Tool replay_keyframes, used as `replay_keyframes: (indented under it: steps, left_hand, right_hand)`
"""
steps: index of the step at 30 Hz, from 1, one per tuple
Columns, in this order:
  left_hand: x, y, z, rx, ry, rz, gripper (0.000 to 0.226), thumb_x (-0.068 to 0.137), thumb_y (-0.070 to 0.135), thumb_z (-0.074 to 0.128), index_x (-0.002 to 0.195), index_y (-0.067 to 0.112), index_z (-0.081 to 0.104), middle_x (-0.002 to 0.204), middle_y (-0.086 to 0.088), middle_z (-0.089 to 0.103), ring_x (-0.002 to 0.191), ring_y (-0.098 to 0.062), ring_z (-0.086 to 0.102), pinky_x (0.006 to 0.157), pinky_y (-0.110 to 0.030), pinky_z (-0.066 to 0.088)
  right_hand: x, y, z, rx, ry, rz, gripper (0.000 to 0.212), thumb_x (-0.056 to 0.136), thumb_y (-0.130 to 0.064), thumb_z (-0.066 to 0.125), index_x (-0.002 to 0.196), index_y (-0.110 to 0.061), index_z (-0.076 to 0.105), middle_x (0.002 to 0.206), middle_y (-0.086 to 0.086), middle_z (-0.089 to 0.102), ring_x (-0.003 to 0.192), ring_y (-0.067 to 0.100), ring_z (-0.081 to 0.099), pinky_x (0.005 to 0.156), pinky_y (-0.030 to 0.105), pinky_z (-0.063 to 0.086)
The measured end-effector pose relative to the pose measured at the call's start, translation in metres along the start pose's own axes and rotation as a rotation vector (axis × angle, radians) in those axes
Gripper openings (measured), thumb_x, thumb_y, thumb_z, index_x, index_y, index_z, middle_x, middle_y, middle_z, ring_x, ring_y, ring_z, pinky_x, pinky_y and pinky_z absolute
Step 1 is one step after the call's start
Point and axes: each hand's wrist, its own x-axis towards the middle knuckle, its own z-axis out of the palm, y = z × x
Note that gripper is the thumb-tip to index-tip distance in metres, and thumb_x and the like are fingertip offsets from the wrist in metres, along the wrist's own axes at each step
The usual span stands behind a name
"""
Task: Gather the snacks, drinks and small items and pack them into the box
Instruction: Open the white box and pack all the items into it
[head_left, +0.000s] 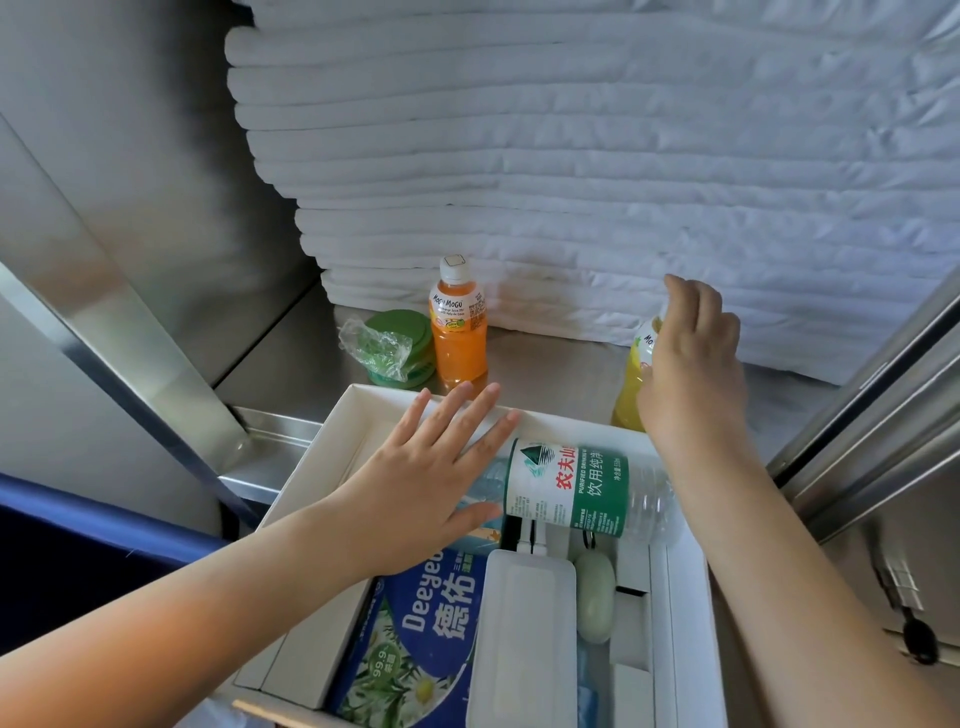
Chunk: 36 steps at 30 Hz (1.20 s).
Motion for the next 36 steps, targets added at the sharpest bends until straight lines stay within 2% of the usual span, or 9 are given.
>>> replay_keyframes:
  steps: [11, 17, 19, 21, 24, 26, 29, 31, 36]
  left_hand:
    - [0.003, -0.004, -0.012, -0.146, -0.015, -0.014, 0.067, 0.08, 0.067, -0.005, 0.132, 0.038, -0.035, 0.151, 0.01, -0.027, 0.14, -0.012, -0.024, 0.112, -0.035, -0.017]
    - [0.017, -0.002, -0.03, -0.312, 0.22, -0.016, 0.071, 0.09, 0.061, 0.019, 0.141, 0.034, -0.021, 0.15, 0.016, -0.014, 0.139, 0.001, -0.012, 0.103, -0.009, -0.02]
    - [0.022, 0.0, -0.037, -0.44, 0.305, -0.053, 0.076, 0.092, 0.054, 0.036, 0.145, 0.034, -0.015, 0.151, 0.018, -0.001, 0.138, 0.003, 0.003, 0.102, -0.002, -0.012]
    - [0.027, 0.004, -0.044, -0.567, 0.344, -0.079, 0.081, 0.09, 0.051, 0.044, 0.149, 0.031, -0.008, 0.154, 0.014, 0.014, 0.132, 0.001, 0.026, 0.105, -0.004, 0.009]
    - [0.037, 0.01, -0.051, -0.73, 0.403, -0.047, 0.081, 0.086, 0.046, 0.051, 0.151, 0.023, 0.008, 0.146, 0.006, 0.036, 0.109, -0.009, 0.049, 0.09, -0.003, 0.035]
    - [0.043, 0.014, -0.051, -0.809, 0.409, -0.038, 0.079, 0.083, 0.044, 0.055, 0.148, 0.02, 0.018, 0.142, 0.008, 0.04, 0.11, -0.004, 0.055, 0.093, -0.007, 0.037]
    - [0.047, 0.018, -0.048, -0.814, 0.419, -0.02, 0.069, 0.084, 0.033, 0.063, 0.142, 0.014, 0.03, 0.123, 0.013, 0.045, 0.108, -0.004, 0.052, 0.086, 0.002, 0.031]
    - [0.046, 0.017, -0.049, -0.808, 0.416, -0.016, 0.065, 0.084, 0.029, 0.067, 0.139, 0.012, 0.035, 0.119, 0.013, 0.046, 0.104, -0.003, 0.05, 0.084, 0.0, 0.032]
    - [0.028, 0.014, -0.055, -0.929, 0.335, 0.001, 0.062, 0.08, 0.046, 0.062, 0.133, 0.02, 0.043, 0.125, 0.011, 0.056, 0.112, 0.0, 0.052, 0.077, -0.006, 0.04]
  right_hand:
    - [-0.02, -0.017, -0.025, 0.151, 0.106, -0.289, 0.083, 0.065, 0.018, 0.068, 0.139, -0.011, 0.043, 0.136, 0.005, 0.045, 0.105, 0.031, 0.045, 0.07, 0.039, 0.049]
    - [-0.032, -0.035, -0.055, 0.235, 0.288, -0.486, 0.076, 0.072, 0.012, 0.069, 0.14, -0.011, 0.042, 0.141, 0.005, 0.043, 0.111, 0.026, 0.043, 0.083, 0.035, 0.046]
    - [-0.037, -0.041, -0.065, 0.246, 0.309, -0.543, 0.076, 0.072, 0.012, 0.069, 0.14, -0.011, 0.041, 0.142, 0.005, 0.043, 0.112, 0.024, 0.043, 0.087, 0.03, 0.04]
    - [-0.042, -0.045, -0.072, 0.238, 0.296, -0.592, 0.083, 0.067, 0.014, 0.071, 0.14, -0.01, 0.04, 0.143, 0.006, 0.042, 0.113, 0.025, 0.044, 0.092, 0.028, 0.036]
    - [-0.05, -0.05, -0.077, 0.227, 0.244, -0.608, 0.094, 0.058, 0.015, 0.076, 0.141, -0.011, 0.038, 0.145, 0.004, 0.039, 0.114, 0.024, 0.045, 0.093, 0.03, 0.039]
    - [-0.055, -0.053, -0.076, 0.24, 0.242, -0.594, 0.089, 0.061, 0.014, 0.075, 0.139, -0.01, 0.04, 0.144, 0.004, 0.041, 0.113, 0.023, 0.046, 0.09, 0.032, 0.043]
    - [-0.059, -0.053, -0.076, 0.27, 0.237, -0.568, 0.08, 0.066, 0.01, 0.075, 0.137, -0.009, 0.045, 0.143, 0.004, 0.044, 0.113, 0.022, 0.046, 0.088, 0.035, 0.047]
    - [-0.059, -0.05, -0.078, 0.342, 0.217, -0.536, 0.072, 0.071, 0.003, 0.076, 0.136, -0.01, 0.046, 0.144, 0.003, 0.043, 0.118, 0.02, 0.046, 0.093, 0.033, 0.045]
    - [-0.056, -0.035, -0.09, 0.466, 0.119, -0.555, 0.066, 0.081, -0.026, 0.069, 0.139, -0.014, 0.04, 0.147, 0.002, 0.034, 0.131, 0.013, 0.039, 0.1, 0.028, 0.042]
